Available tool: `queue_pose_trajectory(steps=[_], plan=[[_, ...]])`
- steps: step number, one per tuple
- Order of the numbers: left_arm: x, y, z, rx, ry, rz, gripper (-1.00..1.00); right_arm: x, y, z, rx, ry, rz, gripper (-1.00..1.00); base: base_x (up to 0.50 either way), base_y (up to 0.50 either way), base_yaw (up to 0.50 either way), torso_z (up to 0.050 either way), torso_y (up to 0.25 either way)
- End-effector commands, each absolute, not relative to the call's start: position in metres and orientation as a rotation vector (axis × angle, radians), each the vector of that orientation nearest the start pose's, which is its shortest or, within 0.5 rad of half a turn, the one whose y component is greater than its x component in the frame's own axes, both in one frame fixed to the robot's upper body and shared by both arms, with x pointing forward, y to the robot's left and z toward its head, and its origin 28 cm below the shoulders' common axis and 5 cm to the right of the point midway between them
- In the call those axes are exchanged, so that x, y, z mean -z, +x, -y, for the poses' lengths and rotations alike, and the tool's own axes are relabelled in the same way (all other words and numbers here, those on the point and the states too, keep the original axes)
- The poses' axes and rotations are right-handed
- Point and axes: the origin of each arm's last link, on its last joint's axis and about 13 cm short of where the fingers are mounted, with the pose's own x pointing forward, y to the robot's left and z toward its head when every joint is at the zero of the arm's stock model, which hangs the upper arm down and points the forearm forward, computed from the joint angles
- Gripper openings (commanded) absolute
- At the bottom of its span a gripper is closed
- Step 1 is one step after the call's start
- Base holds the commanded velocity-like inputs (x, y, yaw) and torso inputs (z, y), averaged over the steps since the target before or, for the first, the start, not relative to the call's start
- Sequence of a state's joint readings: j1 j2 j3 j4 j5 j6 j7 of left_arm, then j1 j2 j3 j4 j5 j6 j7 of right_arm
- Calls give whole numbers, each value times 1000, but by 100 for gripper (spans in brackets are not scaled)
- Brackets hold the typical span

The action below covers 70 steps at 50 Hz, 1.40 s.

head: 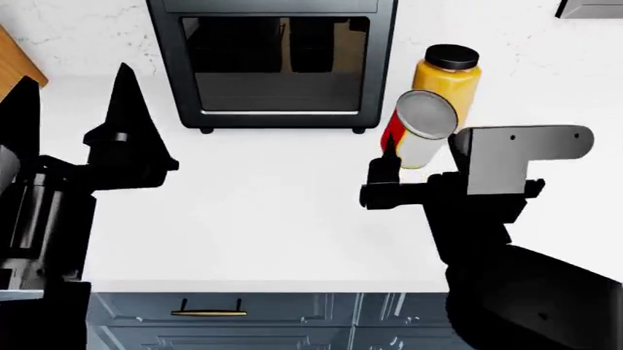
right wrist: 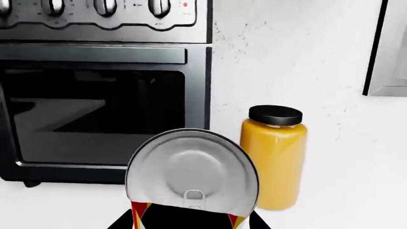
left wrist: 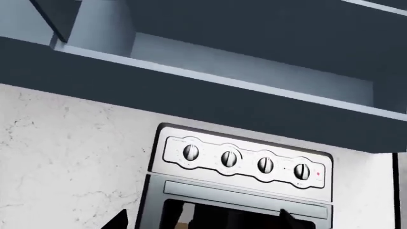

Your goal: Pick the canned food and cereal from the counter and place them in the cabinets closest to them.

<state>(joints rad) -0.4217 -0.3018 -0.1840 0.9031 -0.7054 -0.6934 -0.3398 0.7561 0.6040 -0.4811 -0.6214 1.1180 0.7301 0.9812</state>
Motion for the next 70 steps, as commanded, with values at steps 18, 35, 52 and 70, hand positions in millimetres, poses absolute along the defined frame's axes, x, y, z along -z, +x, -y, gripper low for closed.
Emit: queue_pose_trajectory(steps=[18,35,52,70], plan=[[-366,228,-250,-99,-311,697,100,-314,146,86,-100,-119,489,-100,0,0,0,0,1],[-410,220,-258,-69,-340,761,100,-370,131,93,-53,-175,565,-100,0,0,0,0,1],[-426,206,-264,-77,-334,818,100,-425,116,94,-18,-228,643,-100,416,-8,0,0,1],[-435,199,-266,-84,-329,846,100,-434,126,94,-18,-230,614,-100,500,-13,0,0,2]])
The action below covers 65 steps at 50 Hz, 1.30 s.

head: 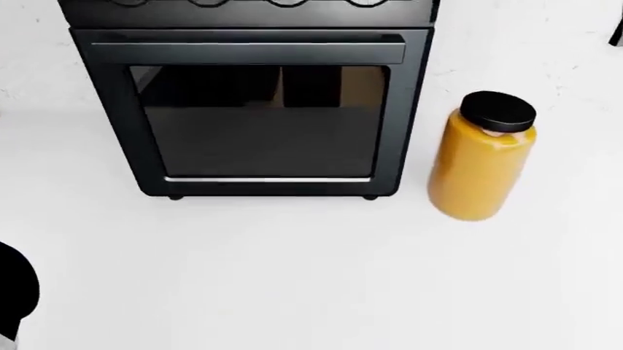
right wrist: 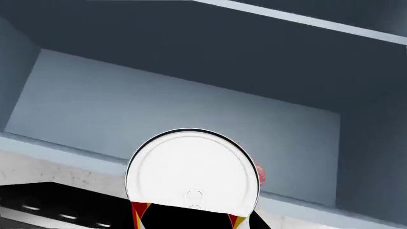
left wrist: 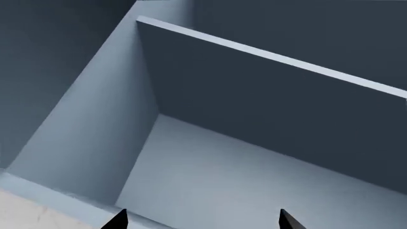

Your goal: Pick the canned food and cereal from the counter and place them in the cabinets closest to them.

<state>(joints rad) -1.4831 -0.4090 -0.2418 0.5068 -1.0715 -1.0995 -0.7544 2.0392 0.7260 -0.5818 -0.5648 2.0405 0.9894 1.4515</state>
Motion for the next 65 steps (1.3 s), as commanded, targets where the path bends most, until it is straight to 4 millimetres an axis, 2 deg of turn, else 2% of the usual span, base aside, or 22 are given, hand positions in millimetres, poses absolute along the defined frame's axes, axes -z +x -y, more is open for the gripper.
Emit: queue_pose_trajectory(steps=[1,22,31,42,53,57,60,65], plan=[[-434,199,-266,-85,-329,847,100,-434,126,93,-18,-231,614,-100,500,-11,0,0,0],[-433,201,-266,-85,-326,842,100,-433,122,92,-33,-237,635,-100,500,-13,0,0,2],[-433,202,-265,-83,-322,839,100,-438,113,94,3,-229,674,-100,338,-7,0,0,1],[-430,202,-266,-84,-326,832,100,-473,96,98,88,-134,705,-100,0,0,0,0,0],[-429,200,-267,-85,-331,836,100,-495,102,97,75,-68,681,-100,0,0,0,0,1],[-429,200,-268,-84,-331,837,100,-503,110,97,56,-26,616,-100,0,0,0,0,0],[-429,200,-268,-86,-331,837,100,-510,117,96,71,-1,480,-100,0,0,0,0,0],[-429,200,-269,-90,-334,837,100,-522,128,94,41,-14,360,-100,0,0,0,0,0]])
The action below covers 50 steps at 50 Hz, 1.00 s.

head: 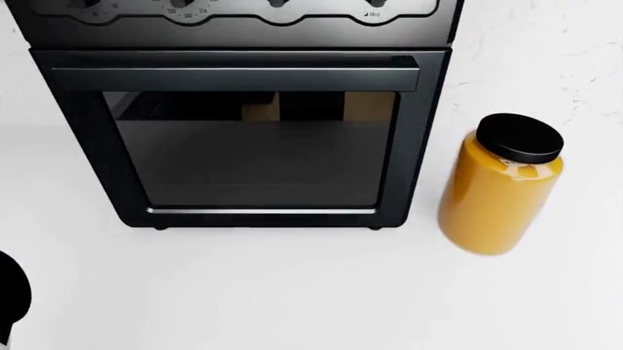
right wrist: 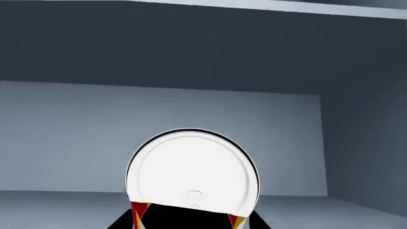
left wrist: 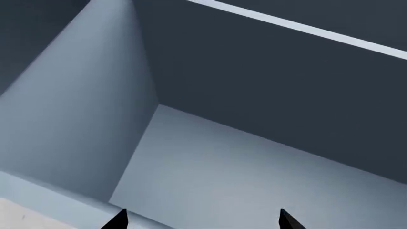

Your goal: Pick the canned food and cereal from the counter and place them in the cabinets closest to them.

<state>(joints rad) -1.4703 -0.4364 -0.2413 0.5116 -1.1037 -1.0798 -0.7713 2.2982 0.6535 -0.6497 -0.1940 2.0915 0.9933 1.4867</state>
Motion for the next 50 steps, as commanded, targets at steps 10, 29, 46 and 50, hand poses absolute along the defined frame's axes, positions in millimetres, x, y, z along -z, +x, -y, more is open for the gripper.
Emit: queue_pose_trajectory(steps=[10,29,46,50], plan=[[-429,200,-271,-97,-338,837,100,-534,139,88,64,-77,215,-100,0,0,0,2,1],[-431,195,-274,-104,-342,850,100,-554,163,86,98,-73,119,-100,0,0,0,0,1],[-431,196,-274,-104,-342,848,100,-547,203,89,128,-104,-162,-100,1,0,0,0,0],[-431,196,-273,-104,-342,848,100,-544,211,89,132,-114,-217,-100,3,0,0,0,0]])
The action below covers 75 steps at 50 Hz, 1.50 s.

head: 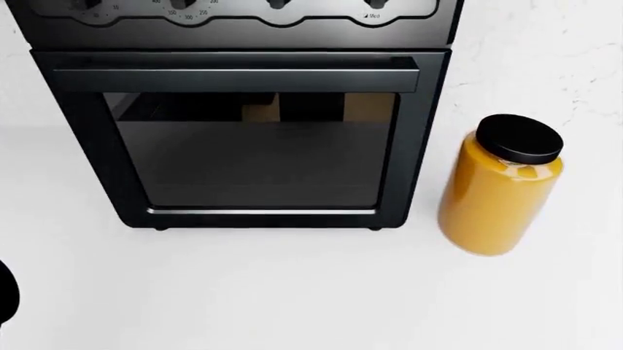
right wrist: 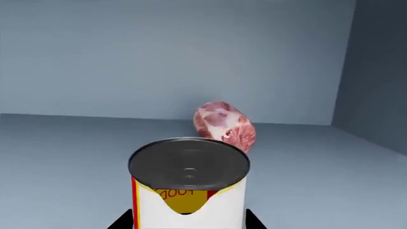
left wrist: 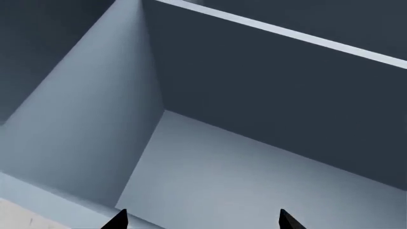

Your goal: Pick the canned food and cereal from the counter and place them in the cabinets closest to them.

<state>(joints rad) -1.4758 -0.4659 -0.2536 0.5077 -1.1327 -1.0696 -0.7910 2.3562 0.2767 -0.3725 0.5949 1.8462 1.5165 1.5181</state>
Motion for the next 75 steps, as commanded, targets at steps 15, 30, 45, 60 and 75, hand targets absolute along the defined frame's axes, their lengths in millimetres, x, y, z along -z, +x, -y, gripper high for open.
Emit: queue_pose_trajectory(steps=[15,30,45,60,75], plan=[[-431,195,-272,-98,-339,851,100,-531,231,100,176,-141,-296,100,4,0,0,0,0],[-429,195,-269,-88,-317,853,100,-531,229,104,177,-128,-258,100,5,-1,0,0,0],[-430,192,-268,-83,-303,860,100,-547,198,102,269,-138,-15,100,6,-2,0,0,0],[-429,191,-271,-86,-309,862,100,-551,194,88,185,-173,96,100,0,0,0,0,0],[-431,187,-270,-82,-299,871,100,-548,169,74,168,-216,210,100,0,0,0,0,0]])
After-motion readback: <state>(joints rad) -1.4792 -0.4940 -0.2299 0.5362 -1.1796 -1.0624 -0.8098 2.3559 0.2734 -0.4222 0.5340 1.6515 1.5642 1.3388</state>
